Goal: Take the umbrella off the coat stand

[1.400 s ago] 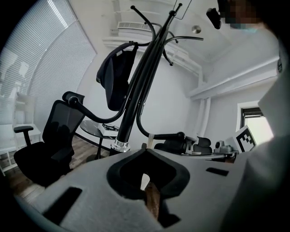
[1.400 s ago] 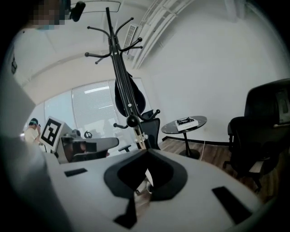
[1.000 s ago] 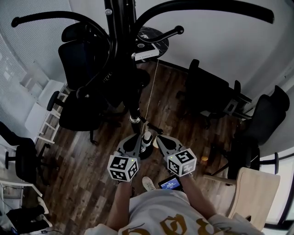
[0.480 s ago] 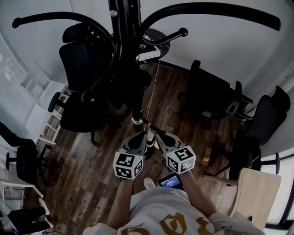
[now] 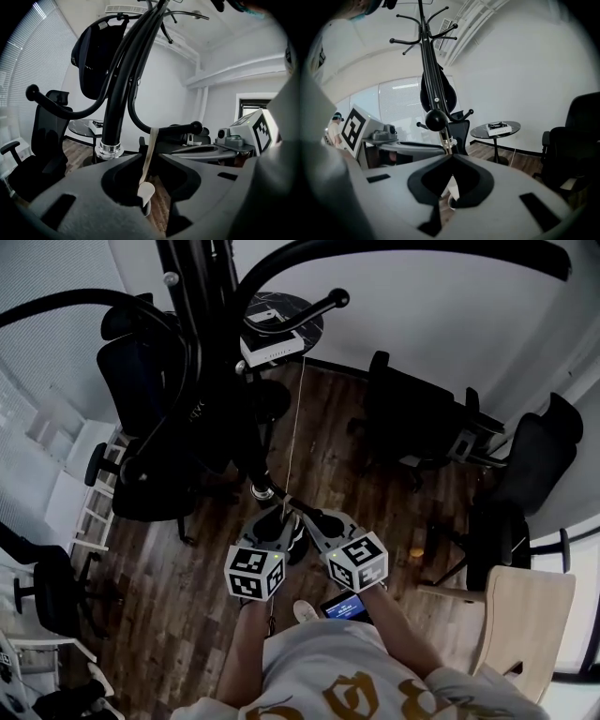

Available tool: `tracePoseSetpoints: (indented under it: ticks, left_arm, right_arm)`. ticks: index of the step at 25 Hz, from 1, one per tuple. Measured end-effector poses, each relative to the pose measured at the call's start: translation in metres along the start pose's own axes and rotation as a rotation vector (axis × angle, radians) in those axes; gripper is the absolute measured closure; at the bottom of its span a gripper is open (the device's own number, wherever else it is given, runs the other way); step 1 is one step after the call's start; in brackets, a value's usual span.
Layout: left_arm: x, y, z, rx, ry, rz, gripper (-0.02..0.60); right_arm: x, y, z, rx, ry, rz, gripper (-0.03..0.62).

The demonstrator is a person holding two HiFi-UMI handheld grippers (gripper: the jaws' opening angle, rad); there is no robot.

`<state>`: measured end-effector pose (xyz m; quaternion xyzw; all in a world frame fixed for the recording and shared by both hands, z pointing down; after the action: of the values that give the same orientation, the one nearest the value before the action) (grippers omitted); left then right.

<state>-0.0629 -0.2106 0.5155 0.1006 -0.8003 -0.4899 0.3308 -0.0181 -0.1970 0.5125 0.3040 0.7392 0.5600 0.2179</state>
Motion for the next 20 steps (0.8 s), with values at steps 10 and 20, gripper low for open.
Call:
tracePoseSetpoints:
  ticks: [10,20]
  left_arm:
    - [0.004,-0.003,-0.007,0.004,-0.02,-0.047,0.549]
    - [0.011,-0.004,0.0,0.017,0.011,-0.027,0.554]
  right_arm:
    - [-0.013,0.009,-0.001,0.043,0.072,0.078,0.582]
    - [-0.001,0.002,-0.014,0.027,0.026,0.135,0.582]
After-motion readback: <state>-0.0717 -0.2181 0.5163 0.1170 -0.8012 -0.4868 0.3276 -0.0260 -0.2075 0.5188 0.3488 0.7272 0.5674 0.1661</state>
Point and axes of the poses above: the fingertips, and each gripper's own axes: z backward along the fingers, x to its left, y out of its underside, the point moved 1 cm from there along z, backward along the fingers, and after that the axes turned 14 degrees about z, right-handed, at the moved point
